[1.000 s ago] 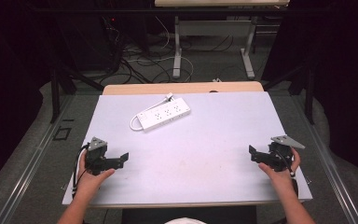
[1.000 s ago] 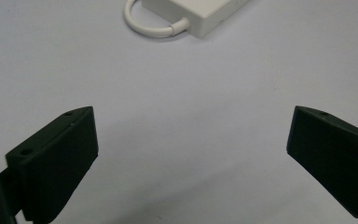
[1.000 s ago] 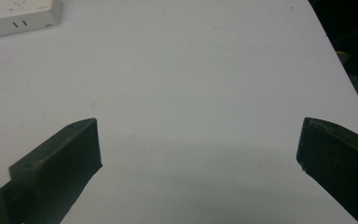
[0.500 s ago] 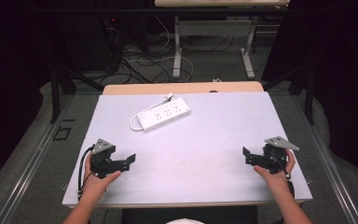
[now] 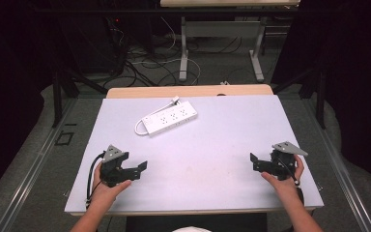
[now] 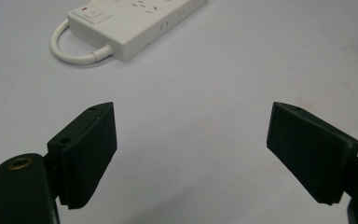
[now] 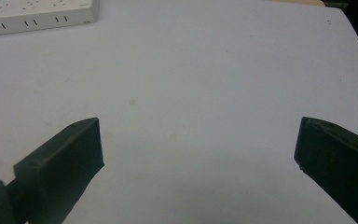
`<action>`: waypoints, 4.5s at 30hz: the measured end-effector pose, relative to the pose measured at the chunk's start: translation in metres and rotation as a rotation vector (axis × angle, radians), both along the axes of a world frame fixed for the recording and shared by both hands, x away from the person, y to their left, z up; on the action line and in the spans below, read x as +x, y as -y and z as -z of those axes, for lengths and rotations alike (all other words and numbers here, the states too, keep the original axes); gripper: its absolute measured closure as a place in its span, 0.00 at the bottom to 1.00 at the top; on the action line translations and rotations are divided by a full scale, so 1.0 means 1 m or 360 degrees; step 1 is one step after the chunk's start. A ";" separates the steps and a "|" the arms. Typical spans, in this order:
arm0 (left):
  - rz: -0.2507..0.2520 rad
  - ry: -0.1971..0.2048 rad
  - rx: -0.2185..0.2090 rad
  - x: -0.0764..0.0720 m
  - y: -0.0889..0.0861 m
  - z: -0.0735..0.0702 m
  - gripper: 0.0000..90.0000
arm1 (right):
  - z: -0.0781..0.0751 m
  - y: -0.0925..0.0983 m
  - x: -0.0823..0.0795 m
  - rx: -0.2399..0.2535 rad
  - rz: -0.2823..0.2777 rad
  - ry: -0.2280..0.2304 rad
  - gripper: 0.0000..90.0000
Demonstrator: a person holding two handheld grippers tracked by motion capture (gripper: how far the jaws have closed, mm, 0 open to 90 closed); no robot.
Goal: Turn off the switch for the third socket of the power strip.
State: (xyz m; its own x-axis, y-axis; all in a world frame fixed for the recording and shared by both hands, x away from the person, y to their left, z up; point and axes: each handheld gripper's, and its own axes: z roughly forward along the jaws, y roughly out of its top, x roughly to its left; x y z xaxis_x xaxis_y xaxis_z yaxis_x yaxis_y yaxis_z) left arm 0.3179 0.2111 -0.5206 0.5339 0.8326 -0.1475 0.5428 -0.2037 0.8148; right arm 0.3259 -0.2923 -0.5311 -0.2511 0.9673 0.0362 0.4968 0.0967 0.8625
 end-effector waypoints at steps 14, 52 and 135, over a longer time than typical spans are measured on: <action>0.0018 0.0021 -0.0003 -0.002 0.012 -0.005 0.27 | 0.001 -0.003 -0.001 -0.0007 -0.0001 -0.0003 0.02; 0.0023 -0.0037 0.0069 0.040 0.052 -0.071 0.37 | 0.002 -0.004 -0.002 0.0010 0.0009 -0.0015 0.04; -0.0068 -0.0061 0.0001 0.165 0.126 -0.094 0.70 | 0.007 -0.003 0.000 -0.0017 -0.0013 -0.0040 0.06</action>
